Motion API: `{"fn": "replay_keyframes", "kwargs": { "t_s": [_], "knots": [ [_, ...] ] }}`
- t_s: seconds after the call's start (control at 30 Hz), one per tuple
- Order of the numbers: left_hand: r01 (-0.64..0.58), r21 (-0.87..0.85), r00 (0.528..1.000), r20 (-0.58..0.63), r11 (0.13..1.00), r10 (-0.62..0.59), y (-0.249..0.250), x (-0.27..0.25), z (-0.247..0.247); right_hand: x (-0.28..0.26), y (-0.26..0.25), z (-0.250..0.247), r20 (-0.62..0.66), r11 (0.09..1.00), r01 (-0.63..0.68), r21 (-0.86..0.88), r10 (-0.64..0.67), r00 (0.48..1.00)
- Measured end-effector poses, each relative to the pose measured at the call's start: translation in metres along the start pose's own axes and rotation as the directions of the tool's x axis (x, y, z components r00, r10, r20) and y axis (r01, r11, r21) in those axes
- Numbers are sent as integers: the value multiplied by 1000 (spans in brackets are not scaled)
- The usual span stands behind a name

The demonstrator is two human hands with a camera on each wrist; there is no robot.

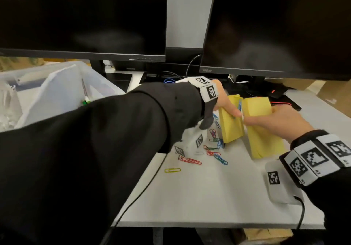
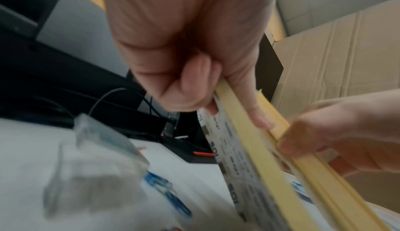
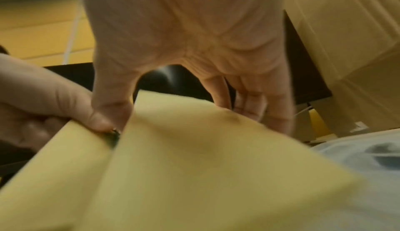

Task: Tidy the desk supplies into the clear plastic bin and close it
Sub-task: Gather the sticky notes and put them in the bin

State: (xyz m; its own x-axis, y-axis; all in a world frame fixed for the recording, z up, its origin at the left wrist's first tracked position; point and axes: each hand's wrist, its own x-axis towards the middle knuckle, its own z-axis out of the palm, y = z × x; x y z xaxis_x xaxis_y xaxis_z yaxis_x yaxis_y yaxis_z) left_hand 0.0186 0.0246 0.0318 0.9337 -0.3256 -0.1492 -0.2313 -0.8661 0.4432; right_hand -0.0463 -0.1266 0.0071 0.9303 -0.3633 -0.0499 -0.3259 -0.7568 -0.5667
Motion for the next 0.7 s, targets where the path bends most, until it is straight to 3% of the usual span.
{"fn": "replay_keyframes", "kwargs": {
  "t_s": [0.1,0.2,0.3,0.43,0.53,0.6,0.7],
  "knots": [
    [7,13,999,-38,1000,-7,-6,-4,-22,-3,-8,3,-72,983,122,135,-113,991],
    [-16,97,991,-128,995,28,-11,-11,-40,-9,-18,5,-66,931,181,317,-169,983],
    [-61,170,980,-176,984,91,-10,-22,-53,-16,-30,9,-37,869,205,451,-211,977],
    [-85,246,945,-287,966,156,-10,-36,-72,-19,-42,17,-6,837,211,506,-241,970],
    [-119,39,930,-347,992,125,-14,-46,-92,-16,-43,25,20,835,141,532,-178,984],
    [-183,-130,914,-389,974,120,-17,-57,-104,-13,-43,29,115,754,52,655,-167,979],
    [-284,-338,934,-308,897,180,-22,-72,-113,-13,-42,35,232,663,-28,748,-221,947]
  ]
}}
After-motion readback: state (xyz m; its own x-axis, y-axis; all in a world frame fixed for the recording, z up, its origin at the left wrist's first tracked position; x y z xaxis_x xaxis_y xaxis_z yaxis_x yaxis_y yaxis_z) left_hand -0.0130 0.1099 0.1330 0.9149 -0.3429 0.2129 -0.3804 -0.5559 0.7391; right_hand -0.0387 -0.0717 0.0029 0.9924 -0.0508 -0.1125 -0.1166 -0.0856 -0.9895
